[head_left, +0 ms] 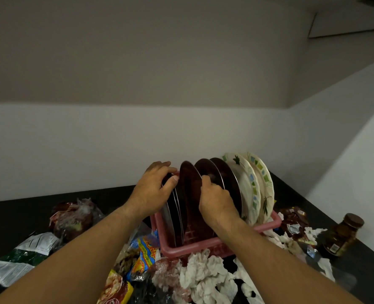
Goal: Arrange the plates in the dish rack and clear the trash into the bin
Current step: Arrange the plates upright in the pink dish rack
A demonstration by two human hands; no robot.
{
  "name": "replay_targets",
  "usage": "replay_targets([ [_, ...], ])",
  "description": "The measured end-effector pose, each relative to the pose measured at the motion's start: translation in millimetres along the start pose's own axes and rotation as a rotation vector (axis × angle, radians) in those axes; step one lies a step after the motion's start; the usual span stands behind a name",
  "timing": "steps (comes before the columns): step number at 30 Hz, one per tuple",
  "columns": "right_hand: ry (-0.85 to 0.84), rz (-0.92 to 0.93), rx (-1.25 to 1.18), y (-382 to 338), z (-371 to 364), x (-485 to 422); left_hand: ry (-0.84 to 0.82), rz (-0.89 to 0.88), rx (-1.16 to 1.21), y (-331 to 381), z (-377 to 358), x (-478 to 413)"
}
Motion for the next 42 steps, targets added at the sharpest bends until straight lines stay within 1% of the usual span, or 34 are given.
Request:
replay_targets([
  [6, -0.086, -0.039, 0.07, 9.6, -0.4, 0.6, -0.022, 0.025, -0.001, 3.6, 1.5, -0.1],
  [20, -0.065, 0.109, 0.204, 13.7, 17.4, 8.3, -0.025, 0.02, -0.022, 1.6, 3.1, 0.8],
  [24, -0.038, 0.128, 0.188, 10.0, 23.9, 7.8, 0.003, 0.068, 0.019, -1.0, 4.8, 1.0],
  [28, 0.064, 0.158, 0.103, -1.0, 39.0, 5.8, 0.015, 0.089, 0.021, -1.0, 6.5, 0.2],
  [30, 0.088, 0.146, -0.047, -7.2, 41.4, 6.3, 0.016, 0.064, -0.01, -0.1, 7.3, -1.4],
  [33, -0.023, 0.074, -0.35, -17.2, 27.1, 11.7, -0.008, 0.011, -0.045, 1.4, 7.9, -4.7],
  [35, -0.101, 0.047, -0.441, -24.3, 15.5, 16.8, -0.017, -0.012, -0.044, 1.8, 8.3, -5.9],
  [38, -0.113, 0.039, -0.446, -28.8, 7.8, 19.6, -0.016, -0.031, -0.03, 0.7, 8.0, -5.4],
  [42, -0.05, 0.106, -0.287, -34.0, 7.4, 18.5, -0.022, -0.007, -0.005, -8.3, 6.7, -2.8],
])
Point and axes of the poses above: each hand's wrist, its own x-axis away from the middle knuckle, its own z-axis out of the back of the hand, y = z × x, the point moved 6 cm from there along -x, towards the middle knuckle, and after that the axes turned 11 degrees about y, right-handed, at the moved point
